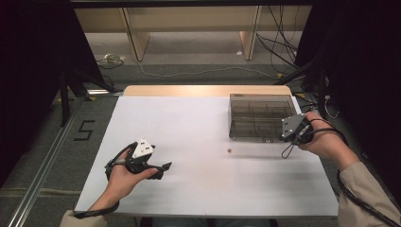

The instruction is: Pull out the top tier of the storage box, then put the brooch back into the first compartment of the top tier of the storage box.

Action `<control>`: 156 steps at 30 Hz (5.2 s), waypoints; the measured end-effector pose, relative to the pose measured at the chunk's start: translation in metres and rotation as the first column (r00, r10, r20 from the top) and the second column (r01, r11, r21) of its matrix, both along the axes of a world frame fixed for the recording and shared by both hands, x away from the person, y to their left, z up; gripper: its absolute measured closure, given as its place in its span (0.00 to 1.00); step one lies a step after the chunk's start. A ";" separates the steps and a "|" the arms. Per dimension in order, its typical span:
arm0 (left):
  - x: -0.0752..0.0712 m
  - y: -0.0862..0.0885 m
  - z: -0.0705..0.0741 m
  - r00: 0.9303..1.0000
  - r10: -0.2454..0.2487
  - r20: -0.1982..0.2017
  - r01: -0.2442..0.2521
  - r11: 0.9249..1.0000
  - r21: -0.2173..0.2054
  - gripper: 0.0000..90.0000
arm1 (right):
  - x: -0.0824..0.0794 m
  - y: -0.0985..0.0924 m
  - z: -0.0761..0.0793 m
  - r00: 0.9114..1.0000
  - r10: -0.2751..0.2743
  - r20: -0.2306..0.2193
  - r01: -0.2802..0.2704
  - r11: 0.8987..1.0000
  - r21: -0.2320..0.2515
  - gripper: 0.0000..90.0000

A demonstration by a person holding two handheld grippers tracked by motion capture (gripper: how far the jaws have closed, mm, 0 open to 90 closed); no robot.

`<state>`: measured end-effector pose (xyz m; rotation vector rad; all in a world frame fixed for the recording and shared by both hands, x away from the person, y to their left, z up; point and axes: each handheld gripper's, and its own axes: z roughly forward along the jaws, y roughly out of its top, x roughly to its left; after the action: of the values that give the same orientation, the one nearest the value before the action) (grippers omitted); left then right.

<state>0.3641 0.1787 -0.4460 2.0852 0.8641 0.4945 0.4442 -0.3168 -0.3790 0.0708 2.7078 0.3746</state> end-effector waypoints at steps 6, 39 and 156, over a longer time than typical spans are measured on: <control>0.000 0.000 0.000 1.000 0.004 0.001 -0.004 1.000 -0.003 0.15 | -0.001 0.000 0.000 1.000 -0.005 -0.007 0.005 1.000 0.011 0.95; 0.000 0.000 0.001 1.000 0.001 0.005 -0.001 1.000 0.002 0.15 | -0.007 -0.001 -0.001 1.000 0.008 -0.017 -0.008 1.000 0.016 0.96; -0.001 -0.005 0.000 1.000 -0.020 0.000 0.020 1.000 -0.004 0.14 | -0.055 0.130 -0.103 0.864 -0.439 -0.247 0.493 0.637 0.592 0.45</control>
<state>0.3629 0.1738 -0.4462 2.0878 0.8431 0.4821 0.3890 -0.1865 -0.4816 0.9854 2.3654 1.1279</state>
